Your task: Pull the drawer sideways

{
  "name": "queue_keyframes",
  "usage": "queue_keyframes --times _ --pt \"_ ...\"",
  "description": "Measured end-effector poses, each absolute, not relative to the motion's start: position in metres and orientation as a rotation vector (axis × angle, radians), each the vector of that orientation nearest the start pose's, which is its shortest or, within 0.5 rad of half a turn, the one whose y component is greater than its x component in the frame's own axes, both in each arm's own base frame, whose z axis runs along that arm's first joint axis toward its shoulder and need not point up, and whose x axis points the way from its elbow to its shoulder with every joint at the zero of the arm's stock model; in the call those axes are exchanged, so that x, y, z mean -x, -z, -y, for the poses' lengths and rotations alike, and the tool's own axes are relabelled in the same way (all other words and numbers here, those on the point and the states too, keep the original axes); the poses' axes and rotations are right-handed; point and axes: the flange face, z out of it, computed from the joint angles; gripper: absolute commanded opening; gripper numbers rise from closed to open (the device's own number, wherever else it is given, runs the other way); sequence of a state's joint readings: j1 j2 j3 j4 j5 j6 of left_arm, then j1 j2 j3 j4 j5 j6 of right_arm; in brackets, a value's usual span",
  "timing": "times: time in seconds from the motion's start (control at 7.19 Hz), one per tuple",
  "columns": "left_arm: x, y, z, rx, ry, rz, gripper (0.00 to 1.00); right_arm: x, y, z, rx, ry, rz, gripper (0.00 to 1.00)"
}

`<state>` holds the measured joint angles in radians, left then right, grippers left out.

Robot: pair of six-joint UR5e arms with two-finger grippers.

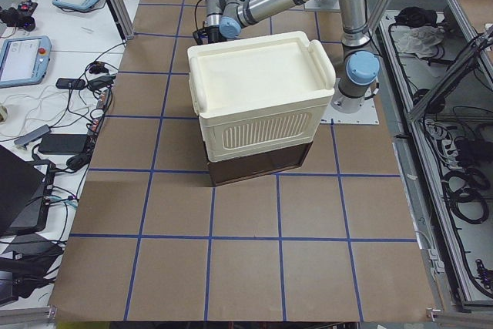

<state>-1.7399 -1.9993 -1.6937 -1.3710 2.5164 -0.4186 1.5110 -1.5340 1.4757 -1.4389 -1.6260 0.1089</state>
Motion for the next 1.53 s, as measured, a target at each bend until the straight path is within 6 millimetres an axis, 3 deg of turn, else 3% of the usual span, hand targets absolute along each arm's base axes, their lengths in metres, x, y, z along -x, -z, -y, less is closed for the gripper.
queue_keyframes --times 0.14,0.28,0.42,0.56,0.83,0.97,1.25,1.53 --pt "0.159 -0.274 0.577 0.122 -0.024 -2.258 0.20 -0.098 -0.504 0.506 -0.266 -0.115 -3.185 1.00" --pt "0.168 -0.301 0.586 0.154 0.001 -2.390 0.35 -0.098 -0.504 0.506 -0.266 -0.115 -3.185 1.00" --pt "0.175 -0.335 0.590 0.138 0.030 -2.511 0.60 -0.098 -0.504 0.506 -0.266 -0.115 -3.185 1.00" --pt "0.172 -0.367 0.590 0.114 0.061 -2.601 0.73 -0.098 -0.504 0.506 -0.266 -0.115 -3.185 1.00" --pt "0.146 -0.414 0.581 0.155 0.106 -2.798 0.95 -0.098 -0.504 0.506 -0.266 -0.115 -3.185 1.00" --pt "0.131 -0.433 0.576 0.179 0.128 -2.887 1.00 -0.098 -0.504 0.506 -0.266 -0.115 -3.185 1.00" --pt "0.111 -0.471 0.558 0.212 0.208 -2.981 1.00 -0.098 -0.504 0.506 -0.267 -0.116 -3.185 1.00" --pt "0.096 -0.494 0.545 0.221 0.263 -3.014 1.00 -0.097 -0.504 0.506 -0.267 -0.116 -3.185 1.00"
